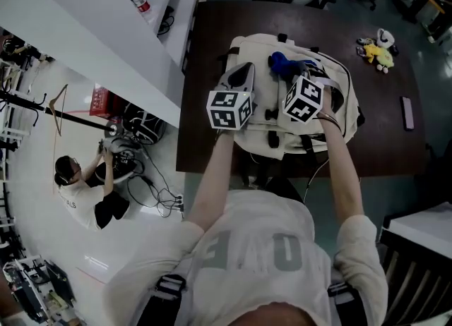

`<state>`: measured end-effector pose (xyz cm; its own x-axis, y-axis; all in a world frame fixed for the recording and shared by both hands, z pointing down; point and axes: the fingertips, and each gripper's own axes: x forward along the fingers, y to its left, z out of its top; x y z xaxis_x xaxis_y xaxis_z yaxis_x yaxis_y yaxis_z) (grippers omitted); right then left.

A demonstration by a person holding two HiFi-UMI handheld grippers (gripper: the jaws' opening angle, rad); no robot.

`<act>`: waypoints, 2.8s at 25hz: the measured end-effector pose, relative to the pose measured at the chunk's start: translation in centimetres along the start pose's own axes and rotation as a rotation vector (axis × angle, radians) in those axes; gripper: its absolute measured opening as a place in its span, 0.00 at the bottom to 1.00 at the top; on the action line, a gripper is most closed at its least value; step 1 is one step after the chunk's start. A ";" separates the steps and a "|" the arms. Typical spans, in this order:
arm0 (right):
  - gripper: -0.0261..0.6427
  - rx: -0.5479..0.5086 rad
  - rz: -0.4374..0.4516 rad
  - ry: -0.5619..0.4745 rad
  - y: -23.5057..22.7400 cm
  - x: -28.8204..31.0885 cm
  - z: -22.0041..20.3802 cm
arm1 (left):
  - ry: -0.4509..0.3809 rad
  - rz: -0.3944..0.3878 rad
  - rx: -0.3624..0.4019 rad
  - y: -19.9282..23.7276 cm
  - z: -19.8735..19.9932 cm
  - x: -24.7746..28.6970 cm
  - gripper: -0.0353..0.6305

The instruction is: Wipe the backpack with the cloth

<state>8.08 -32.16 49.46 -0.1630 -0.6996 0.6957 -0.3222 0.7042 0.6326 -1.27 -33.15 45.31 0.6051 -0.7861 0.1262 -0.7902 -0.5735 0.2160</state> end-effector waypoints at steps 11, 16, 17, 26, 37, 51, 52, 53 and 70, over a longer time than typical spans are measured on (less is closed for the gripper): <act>0.10 -0.005 0.041 -0.046 8.3 -5.6 0.5 | 0.014 0.012 0.008 0.5 0.0 0.0 0.06; 0.10 0.012 0.064 -0.067 11.9 -7.2 0.7 | 0.018 0.010 0.009 0.4 -0.3 0.0 0.06; 0.10 0.016 0.068 -0.069 12.5 -7.4 0.7 | 0.017 0.008 0.007 0.4 -0.3 -0.1 0.06; 0.10 0.046 0.236 -0.090 19.9 -8.8 -0.2 | 0.020 0.013 0.016 0.4 -0.3 0.0 0.06; 0.10 0.073 0.310 -0.174 19.3 -9.9 -0.4 | 0.022 0.020 0.019 0.5 -0.4 0.0 0.06; 0.10 0.115 0.166 -0.160 6.2 -5.0 -0.8 | 0.015 0.023 0.010 0.4 -0.4 0.1 0.06; 0.10 0.130 0.131 -0.159 5.1 -4.5 -0.8 | 0.014 0.022 0.009 0.4 -0.4 0.1 0.06; 0.10 0.129 0.102 -0.155 4.1 -4.0 -0.7 | 0.011 0.021 0.009 0.4 -0.4 0.1 0.06; 0.10 0.050 0.010 0.099 -7.4 4.5 -7.9 | 0.008 0.022 0.015 0.2 -0.4 -0.1 0.06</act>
<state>17.13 -39.53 50.57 -0.0746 -0.6758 0.7333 -0.3677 0.7022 0.6097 -1.48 -33.11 45.78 0.5886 -0.7965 0.1381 -0.8044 -0.5600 0.1983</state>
